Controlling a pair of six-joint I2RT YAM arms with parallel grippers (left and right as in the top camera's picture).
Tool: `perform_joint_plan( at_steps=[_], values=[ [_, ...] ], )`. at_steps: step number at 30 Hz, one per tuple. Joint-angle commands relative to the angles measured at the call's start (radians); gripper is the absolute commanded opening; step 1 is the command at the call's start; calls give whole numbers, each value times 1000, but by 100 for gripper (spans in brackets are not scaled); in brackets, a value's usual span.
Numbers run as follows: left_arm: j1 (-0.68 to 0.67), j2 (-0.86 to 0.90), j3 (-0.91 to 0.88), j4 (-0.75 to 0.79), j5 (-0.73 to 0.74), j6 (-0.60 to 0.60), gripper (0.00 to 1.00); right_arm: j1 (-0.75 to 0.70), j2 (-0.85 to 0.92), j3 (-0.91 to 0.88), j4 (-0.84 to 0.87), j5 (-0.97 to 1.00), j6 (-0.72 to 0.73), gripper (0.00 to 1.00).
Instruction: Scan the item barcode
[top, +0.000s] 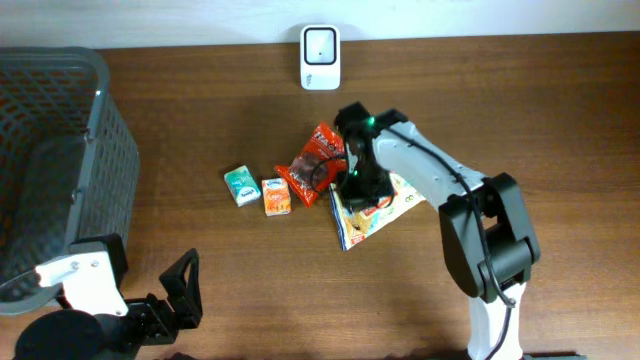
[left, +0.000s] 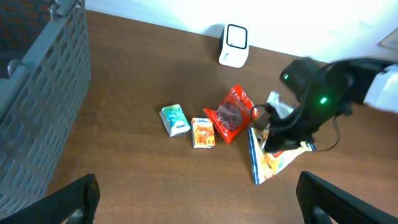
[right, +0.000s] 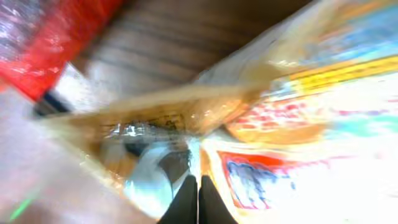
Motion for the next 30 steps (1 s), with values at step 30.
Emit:
perform_joint_plan(
  at_steps=[30],
  values=[
    [5, 0, -3, 2, 7, -8, 99, -330, -45, -62, 63, 463, 71, 4]
  ],
)
